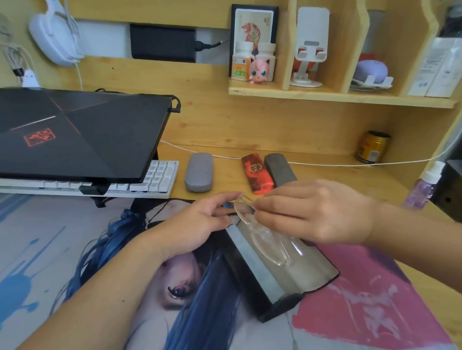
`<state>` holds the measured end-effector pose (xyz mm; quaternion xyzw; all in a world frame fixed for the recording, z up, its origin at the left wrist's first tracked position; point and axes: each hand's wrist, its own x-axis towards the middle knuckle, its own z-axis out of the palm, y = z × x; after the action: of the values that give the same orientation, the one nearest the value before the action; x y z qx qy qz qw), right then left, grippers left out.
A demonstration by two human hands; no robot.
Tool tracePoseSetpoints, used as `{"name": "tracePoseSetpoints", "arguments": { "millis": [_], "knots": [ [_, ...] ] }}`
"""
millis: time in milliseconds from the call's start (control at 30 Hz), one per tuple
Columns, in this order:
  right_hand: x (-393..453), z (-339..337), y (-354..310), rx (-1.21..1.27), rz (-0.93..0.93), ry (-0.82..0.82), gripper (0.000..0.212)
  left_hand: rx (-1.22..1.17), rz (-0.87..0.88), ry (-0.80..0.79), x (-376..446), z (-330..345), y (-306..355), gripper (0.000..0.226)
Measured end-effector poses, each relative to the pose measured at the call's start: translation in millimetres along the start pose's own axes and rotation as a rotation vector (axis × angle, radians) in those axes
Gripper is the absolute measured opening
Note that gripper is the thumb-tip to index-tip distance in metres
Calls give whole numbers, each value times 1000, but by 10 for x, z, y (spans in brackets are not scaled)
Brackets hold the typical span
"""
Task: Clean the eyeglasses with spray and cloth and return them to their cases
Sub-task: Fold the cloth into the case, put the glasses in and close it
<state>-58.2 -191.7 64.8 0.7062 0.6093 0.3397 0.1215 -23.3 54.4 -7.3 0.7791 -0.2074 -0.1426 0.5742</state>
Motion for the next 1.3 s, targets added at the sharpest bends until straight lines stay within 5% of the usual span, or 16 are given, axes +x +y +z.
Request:
{"name": "tracePoseSetpoints", "arguments": {
  "millis": [900,1033,1133,1300],
  "knots": [
    [-191,343,-190,204,-115,-138,18,-43,-29,-28,-26,-22,42,53],
    [-330,285,-216,406,71,-255,43,-15,-16,-7,-38,-23,44,52],
    [-391,199,-235,488,347,-172,66,7,-17,-2,-43,-29,36,52],
    [-375,132,-277,612,848,58,45,29,-24,3,-47,-29,40,53]
  ]
}}
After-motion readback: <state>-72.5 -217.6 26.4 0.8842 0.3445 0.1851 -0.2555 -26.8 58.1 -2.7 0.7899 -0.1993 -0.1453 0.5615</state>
